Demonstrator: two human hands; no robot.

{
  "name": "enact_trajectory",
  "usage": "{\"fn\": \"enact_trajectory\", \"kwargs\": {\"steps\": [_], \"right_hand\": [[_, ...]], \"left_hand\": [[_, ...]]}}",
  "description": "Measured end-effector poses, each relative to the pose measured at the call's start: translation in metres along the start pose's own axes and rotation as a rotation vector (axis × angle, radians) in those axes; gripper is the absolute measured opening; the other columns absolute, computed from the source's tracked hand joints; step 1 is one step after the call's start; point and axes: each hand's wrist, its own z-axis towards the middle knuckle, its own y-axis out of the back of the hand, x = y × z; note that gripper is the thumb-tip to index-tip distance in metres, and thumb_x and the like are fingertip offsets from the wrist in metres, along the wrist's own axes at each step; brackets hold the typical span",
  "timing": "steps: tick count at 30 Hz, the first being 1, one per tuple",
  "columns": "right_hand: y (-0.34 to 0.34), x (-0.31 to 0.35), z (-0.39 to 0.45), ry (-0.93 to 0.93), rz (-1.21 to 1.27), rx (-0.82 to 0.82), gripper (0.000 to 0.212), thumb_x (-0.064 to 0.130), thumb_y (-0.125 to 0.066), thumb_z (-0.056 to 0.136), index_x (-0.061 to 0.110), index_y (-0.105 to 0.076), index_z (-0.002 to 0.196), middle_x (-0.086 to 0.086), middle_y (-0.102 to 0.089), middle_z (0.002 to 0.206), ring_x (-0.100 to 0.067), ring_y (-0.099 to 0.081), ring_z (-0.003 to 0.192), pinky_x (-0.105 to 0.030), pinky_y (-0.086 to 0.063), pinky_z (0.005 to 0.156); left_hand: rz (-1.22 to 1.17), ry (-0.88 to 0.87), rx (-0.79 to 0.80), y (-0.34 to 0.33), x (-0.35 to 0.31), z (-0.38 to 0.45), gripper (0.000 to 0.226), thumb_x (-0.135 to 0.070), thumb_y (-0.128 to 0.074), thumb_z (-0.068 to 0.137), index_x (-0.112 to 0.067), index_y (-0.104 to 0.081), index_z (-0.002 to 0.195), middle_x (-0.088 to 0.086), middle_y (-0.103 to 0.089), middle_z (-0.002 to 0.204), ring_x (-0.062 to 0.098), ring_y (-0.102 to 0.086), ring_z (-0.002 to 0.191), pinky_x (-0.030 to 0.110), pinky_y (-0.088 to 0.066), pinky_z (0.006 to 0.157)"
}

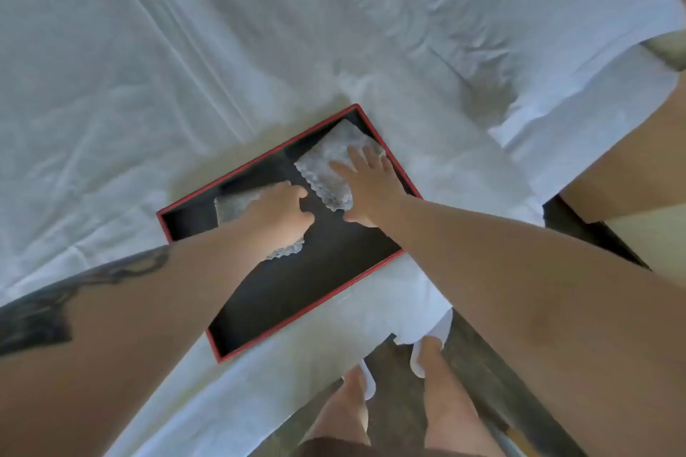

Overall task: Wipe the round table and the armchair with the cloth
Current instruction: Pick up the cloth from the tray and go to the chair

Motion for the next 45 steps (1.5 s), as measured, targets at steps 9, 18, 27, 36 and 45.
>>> {"fn": "enact_trajectory", "kwargs": {"steps": [9,18,27,36,45], "right_hand": [[-0.030,0.030,-0.022,-0.089,0.066,-0.213,0.059,0.018,-0.067,0.086,0.026,-0.038,0.138,-0.001,-0.043,0.137,-0.027,-0.041,0.125,-0.038,-0.049,0.089],[-0.011,0.006,-0.149,-0.418,0.744,-0.333,0.019,0.029,-0.055,0.088,0.018,-0.052,0.102,-0.004,-0.062,0.097,-0.030,-0.058,0.086,-0.034,-0.045,0.069],[-0.049,-0.084,-0.382,-0.979,0.733,-0.469,0.018,0.018,-0.053,0.086,0.020,-0.051,0.104,-0.003,-0.064,0.102,-0.032,-0.058,0.091,-0.037,-0.045,0.071],[-0.137,-0.034,-0.595,-1.635,0.763,-0.466,0.018,0.023,-0.052,0.092,0.018,-0.051,0.109,-0.008,-0.063,0.106,-0.033,-0.060,0.097,-0.032,-0.038,0.066],[-0.204,0.173,-0.643,-2.389,1.154,-0.600,0.016,0.032,-0.051,0.092,0.020,-0.048,0.103,-0.008,-0.063,0.106,-0.032,-0.059,0.097,-0.032,-0.039,0.068]], "left_hand": [[0.066,0.001,-0.103,-0.014,0.028,-0.006,0.042,-0.027,-0.049,0.095,-0.023,-0.046,0.137,0.003,-0.049,0.138,0.016,-0.059,0.066,0.033,-0.051,0.069],[0.293,-0.225,0.058,-0.004,-0.070,-0.005,0.025,-0.033,-0.048,0.087,-0.026,-0.063,0.105,0.001,-0.067,0.109,0.024,-0.064,0.095,0.037,-0.051,0.082],[0.713,-0.722,0.385,-0.109,-0.284,-0.079,0.031,-0.028,-0.044,0.098,-0.011,-0.057,0.121,0.006,-0.054,0.131,0.022,-0.050,0.119,0.023,-0.038,0.090],[0.936,-1.245,0.488,-0.256,-0.399,-0.273,0.036,-0.037,-0.045,0.093,-0.029,-0.051,0.128,-0.004,-0.054,0.129,0.018,-0.055,0.110,0.031,-0.046,0.088],[1.493,-1.685,0.643,-0.361,-0.356,-0.403,0.031,-0.033,-0.045,0.095,-0.021,-0.055,0.122,0.001,-0.056,0.127,0.020,-0.055,0.110,0.027,-0.044,0.085]]}}
